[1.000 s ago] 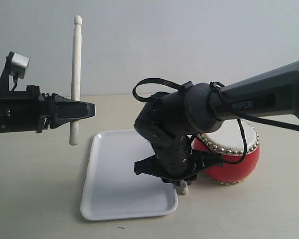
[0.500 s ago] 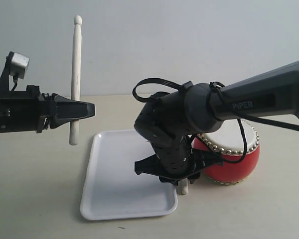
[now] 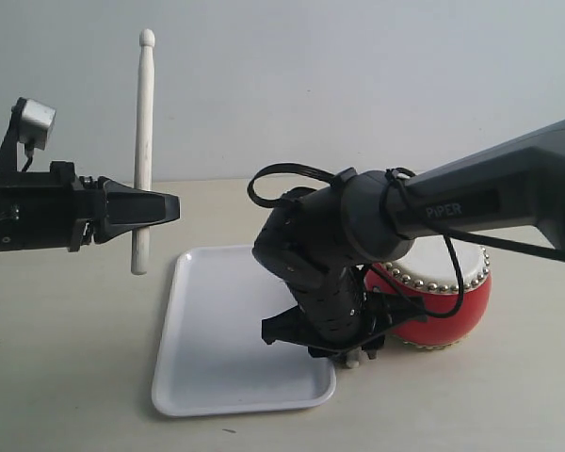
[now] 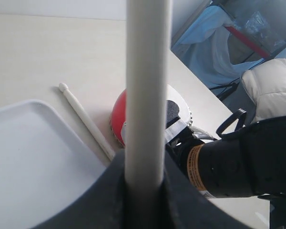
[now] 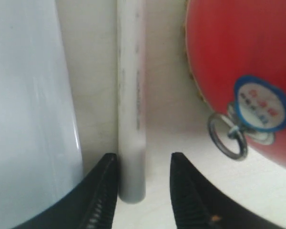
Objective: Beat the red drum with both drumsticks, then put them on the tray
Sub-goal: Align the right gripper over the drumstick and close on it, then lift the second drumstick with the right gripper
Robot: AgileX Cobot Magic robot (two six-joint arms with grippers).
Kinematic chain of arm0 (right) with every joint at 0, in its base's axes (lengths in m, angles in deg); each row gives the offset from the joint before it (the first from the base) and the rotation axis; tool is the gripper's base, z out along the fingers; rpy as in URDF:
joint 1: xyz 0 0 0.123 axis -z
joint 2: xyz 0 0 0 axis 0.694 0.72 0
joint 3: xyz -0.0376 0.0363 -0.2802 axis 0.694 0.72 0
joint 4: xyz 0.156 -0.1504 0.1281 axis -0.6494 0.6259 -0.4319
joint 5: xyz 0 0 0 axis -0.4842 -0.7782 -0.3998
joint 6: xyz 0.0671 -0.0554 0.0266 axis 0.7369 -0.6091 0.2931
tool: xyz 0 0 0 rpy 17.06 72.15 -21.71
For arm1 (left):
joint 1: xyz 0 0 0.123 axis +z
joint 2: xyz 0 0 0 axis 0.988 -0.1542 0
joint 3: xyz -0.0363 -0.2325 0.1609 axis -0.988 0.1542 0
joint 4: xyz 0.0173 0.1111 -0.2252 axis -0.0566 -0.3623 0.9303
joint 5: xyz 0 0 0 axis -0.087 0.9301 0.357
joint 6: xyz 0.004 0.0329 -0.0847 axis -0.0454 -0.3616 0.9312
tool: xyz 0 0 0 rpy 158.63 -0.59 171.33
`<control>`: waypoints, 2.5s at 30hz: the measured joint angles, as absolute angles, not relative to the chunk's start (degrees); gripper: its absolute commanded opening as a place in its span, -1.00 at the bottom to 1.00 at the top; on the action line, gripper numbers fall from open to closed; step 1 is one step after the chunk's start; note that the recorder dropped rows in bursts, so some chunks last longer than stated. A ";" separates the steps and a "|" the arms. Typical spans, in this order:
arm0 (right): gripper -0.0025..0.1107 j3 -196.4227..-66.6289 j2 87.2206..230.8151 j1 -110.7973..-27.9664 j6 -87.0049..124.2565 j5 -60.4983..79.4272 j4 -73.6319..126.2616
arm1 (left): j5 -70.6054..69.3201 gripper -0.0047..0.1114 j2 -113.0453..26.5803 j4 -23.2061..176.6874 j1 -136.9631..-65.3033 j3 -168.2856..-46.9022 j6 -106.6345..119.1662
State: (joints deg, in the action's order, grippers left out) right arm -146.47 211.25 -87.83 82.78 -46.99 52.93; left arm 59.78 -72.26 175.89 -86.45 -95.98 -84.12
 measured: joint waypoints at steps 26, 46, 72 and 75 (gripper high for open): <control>-0.96 -146.47 207.02 -87.83 76.94 -47.45 52.10 | 59.78 -0.92 -72.26 175.89 -86.45 -95.98 -84.12; -0.96 -136.06 197.27 -88.53 69.90 -43.07 47.56 | 59.78 -0.92 -72.26 175.89 -86.45 -95.98 -84.12; -0.94 -127.18 196.13 -88.53 60.41 -36.07 35.41 | 59.78 -0.92 -72.26 175.89 -86.45 -95.98 -84.12; -0.81 -127.18 196.13 -88.53 60.33 -36.07 35.21 | 59.78 -0.92 -72.26 175.89 -86.45 -95.98 -84.12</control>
State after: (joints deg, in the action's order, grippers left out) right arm -127.18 196.13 -88.53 60.33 -36.07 35.21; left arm 59.78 -72.26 175.89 -86.45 -95.98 -84.12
